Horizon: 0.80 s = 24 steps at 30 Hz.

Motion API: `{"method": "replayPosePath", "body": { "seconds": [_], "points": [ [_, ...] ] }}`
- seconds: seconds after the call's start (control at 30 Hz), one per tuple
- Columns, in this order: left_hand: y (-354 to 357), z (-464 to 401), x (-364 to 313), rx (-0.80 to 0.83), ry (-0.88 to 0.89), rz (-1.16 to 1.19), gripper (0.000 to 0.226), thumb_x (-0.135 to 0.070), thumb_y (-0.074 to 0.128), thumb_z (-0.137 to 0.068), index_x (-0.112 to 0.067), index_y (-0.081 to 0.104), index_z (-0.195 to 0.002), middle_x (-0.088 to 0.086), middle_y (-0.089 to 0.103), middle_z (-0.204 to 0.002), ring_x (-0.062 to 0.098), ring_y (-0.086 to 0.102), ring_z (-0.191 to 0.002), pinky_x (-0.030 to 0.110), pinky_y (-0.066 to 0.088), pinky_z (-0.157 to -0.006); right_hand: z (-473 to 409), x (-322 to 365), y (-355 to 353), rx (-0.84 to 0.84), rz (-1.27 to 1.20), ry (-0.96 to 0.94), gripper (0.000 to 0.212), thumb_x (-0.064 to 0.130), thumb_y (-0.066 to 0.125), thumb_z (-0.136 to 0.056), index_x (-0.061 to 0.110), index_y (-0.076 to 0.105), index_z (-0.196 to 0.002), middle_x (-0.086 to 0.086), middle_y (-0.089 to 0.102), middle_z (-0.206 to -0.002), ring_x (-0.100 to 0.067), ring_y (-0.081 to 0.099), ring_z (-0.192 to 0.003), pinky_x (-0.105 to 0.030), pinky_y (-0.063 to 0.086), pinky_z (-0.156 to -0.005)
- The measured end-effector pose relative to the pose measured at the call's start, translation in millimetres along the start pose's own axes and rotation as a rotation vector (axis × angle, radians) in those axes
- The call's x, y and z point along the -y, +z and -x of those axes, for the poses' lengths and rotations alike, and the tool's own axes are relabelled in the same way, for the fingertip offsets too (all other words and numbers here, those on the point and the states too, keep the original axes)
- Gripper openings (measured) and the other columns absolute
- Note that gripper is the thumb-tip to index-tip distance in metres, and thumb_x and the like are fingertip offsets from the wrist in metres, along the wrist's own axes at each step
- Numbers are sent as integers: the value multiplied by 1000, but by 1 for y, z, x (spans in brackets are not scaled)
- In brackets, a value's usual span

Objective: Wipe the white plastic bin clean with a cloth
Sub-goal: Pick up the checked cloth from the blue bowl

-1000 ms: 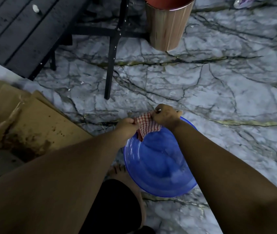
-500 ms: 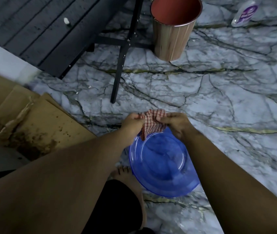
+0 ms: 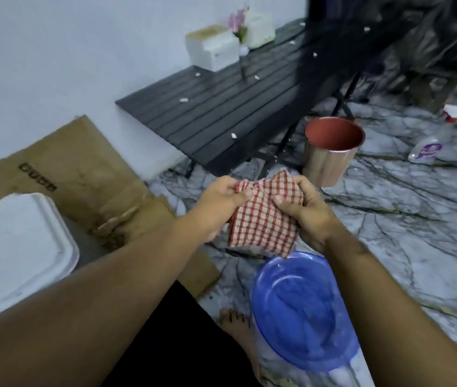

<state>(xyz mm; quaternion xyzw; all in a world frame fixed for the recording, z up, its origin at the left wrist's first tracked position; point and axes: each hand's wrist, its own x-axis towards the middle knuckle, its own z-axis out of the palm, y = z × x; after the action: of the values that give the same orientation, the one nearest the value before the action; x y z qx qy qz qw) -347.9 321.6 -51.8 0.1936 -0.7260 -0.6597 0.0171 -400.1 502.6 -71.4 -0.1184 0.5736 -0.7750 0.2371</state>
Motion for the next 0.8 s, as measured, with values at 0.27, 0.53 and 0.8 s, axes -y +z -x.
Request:
{"method": "replayPosePath", "body": {
  "seconds": [0.27,0.53,0.8],
  "points": [
    [-170,144,-90,-461,234,136,16,-19,70,-94,-15,62,-107,6,75,-105,22,73,-97,43,59,-89,-3,89,211,457,314,-155,38,6,40,-104,34,56,-124,-1,60,-130,-20,60,-118,-44,52,-99],
    [-286,279,-51,-721,351,21,48,-4,77,-86,-30,55,-120,6,71,-117,20,71,-107,38,61,-84,45,55,368,812,271,-206,53,10,74,-83,34,60,-128,4,62,-132,-15,61,-121,-40,50,-103],
    [-328,303,37,-767,265,-75,28,-3,74,-88,-21,70,-109,1,70,-115,15,68,-105,26,59,-83,46,-33,412,805,515,-143,24,12,75,-86,33,76,-98,-1,67,-120,-22,65,-111,-45,58,-90]
  ]
}}
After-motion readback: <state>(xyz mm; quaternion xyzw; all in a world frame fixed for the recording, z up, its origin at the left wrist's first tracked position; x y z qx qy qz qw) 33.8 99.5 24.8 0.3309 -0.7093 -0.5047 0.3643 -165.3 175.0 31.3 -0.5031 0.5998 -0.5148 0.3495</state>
